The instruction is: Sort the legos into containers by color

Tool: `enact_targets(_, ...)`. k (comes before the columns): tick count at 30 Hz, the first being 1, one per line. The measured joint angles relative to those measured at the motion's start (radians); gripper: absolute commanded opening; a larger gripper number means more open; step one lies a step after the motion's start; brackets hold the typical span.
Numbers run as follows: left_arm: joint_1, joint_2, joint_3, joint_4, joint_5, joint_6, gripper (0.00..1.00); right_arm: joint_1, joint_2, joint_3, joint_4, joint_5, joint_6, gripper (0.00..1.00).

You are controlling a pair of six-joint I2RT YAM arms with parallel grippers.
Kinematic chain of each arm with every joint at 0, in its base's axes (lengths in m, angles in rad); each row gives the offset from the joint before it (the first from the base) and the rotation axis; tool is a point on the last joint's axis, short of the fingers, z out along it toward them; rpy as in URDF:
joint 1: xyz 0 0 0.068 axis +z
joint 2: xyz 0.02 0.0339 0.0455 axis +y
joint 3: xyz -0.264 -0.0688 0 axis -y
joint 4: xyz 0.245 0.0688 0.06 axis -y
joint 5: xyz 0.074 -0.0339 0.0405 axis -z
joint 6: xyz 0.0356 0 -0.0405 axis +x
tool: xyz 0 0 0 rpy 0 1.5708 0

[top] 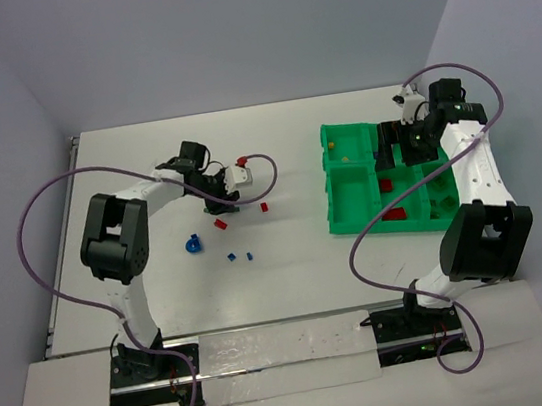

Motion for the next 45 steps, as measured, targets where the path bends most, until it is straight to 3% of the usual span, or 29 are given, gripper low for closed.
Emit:
enact_targets(22, -0.015, 0.035, 0.026, -0.059, -0.009, 0.057, 0.37, 0.0, 0.027, 0.0, -0.018, 0.0, -0.015, 1.0)
enact_targets(27, -0.023, 0.051, 0.05, -0.069, -0.01, 0.063, 0.18, 0.0, 0.028, 0.0, -0.02, 0.0, -0.015, 1.0)
enact_targets(34, -0.028, 0.054, 0.056, -0.071, -0.019, 0.068, 0.03, 0.0, 0.041, 0.02, -0.031, -0.009, -0.013, 1.0)
enact_targets(40, -0.04, 0.008, 0.016, -0.049, -0.054, 0.012, 0.0, 0.015, 0.043, -0.014, 0.013, -0.178, 0.068, 1.0)
enact_targets(45, -0.091, -0.194, -0.087, -0.006, -0.092, -0.057, 0.0, 0.087, 0.078, -0.118, 0.082, -0.407, 0.187, 1.0)
